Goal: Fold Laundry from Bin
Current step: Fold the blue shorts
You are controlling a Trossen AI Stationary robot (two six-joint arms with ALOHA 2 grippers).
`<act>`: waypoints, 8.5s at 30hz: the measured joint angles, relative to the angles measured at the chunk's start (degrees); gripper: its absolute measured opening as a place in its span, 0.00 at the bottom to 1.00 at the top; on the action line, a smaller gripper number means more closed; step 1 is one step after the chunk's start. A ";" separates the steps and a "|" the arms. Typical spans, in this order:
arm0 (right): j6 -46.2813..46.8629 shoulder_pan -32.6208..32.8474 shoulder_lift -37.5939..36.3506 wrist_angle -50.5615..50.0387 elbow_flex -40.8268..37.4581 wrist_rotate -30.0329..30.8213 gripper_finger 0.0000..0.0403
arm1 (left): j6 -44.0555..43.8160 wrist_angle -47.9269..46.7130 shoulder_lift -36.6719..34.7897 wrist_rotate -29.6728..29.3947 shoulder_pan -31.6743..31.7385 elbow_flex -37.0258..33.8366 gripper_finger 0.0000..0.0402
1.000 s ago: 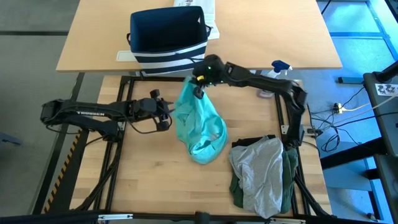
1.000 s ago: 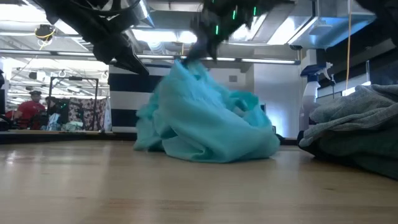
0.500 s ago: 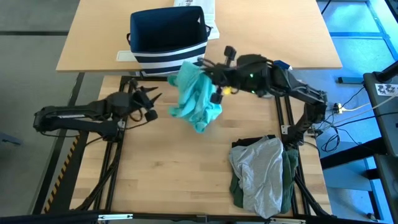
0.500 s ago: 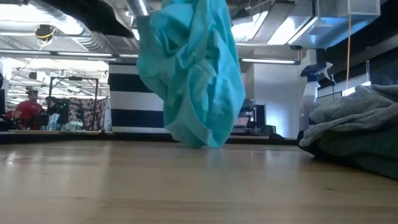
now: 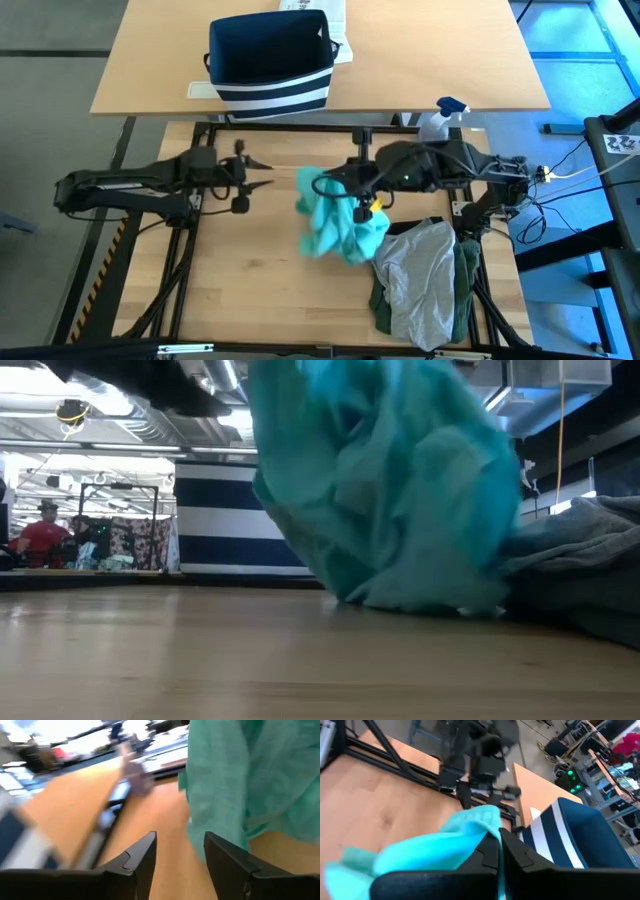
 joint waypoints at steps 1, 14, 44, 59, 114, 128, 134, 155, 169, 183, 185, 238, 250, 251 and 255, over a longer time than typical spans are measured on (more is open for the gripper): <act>0.20 0.33 0.00 -0.02 0.00 0.08 0.00 | -1.32 1.67 1.24 3.63 0.39 0.00 0.41; 1.54 -0.16 0.00 -0.01 0.02 3.87 0.00 | -20.86 12.48 13.72 8.74 -6.49 -0.02 0.50; 0.30 -0.65 0.00 -7.99 0.02 0.02 0.00 | -14.85 17.83 24.44 -9.94 3.78 0.00 0.02; 14.41 -8.56 -0.28 -18.49 0.02 13.99 0.33 | -3.24 -0.52 3.19 -20.53 9.53 14.88 0.00; -10.49 -6.38 15.10 79.93 -48.30 4.15 0.36 | 1.15 -14.38 26.68 -32.06 7.17 49.22 0.00; -29.03 -7.53 20.09 57.68 -29.61 4.92 0.66 | 0.50 -14.30 26.68 -27.96 6.38 50.40 0.00; -29.64 -7.48 24.87 57.05 -26.19 8.87 0.60 | -1.12 -14.77 26.67 -26.27 6.35 50.40 0.00; 6.63 -18.86 24.96 18.09 -26.27 21.54 0.39 | -26.75 -58.08 25.65 -38.11 2.77 49.70 0.00; 18.93 -20.08 18.39 14.60 -36.19 14.53 0.38 | -51.25 -67.29 25.74 -32.18 -6.14 35.14 0.00; 25.36 -9.70 9.37 56.69 -61.26 11.22 0.38 | -53.69 -59.85 25.76 -30.50 -5.99 27.19 0.01; 27.26 -9.16 10.44 53.93 -61.57 14.29 0.38 | -53.49 -59.84 25.76 -30.49 -5.99 27.19 0.01; 34.91 -11.62 11.26 41.96 -61.31 14.64 0.64 | -50.93 -58.58 25.74 -29.62 -7.30 27.13 0.02; 32.34 -13.52 12.83 41.40 -61.29 10.56 0.59 | -50.88 -58.71 25.74 -29.64 -8.13 27.15 0.02; 32.24 -13.09 12.83 41.42 -61.31 10.01 0.58 | -50.90 -58.75 25.74 -29.67 -8.13 27.15 0.02; 31.13 -11.93 12.83 40.81 -61.29 12.97 0.57 | -50.90 -58.74 25.74 -29.69 -8.13 27.15 0.02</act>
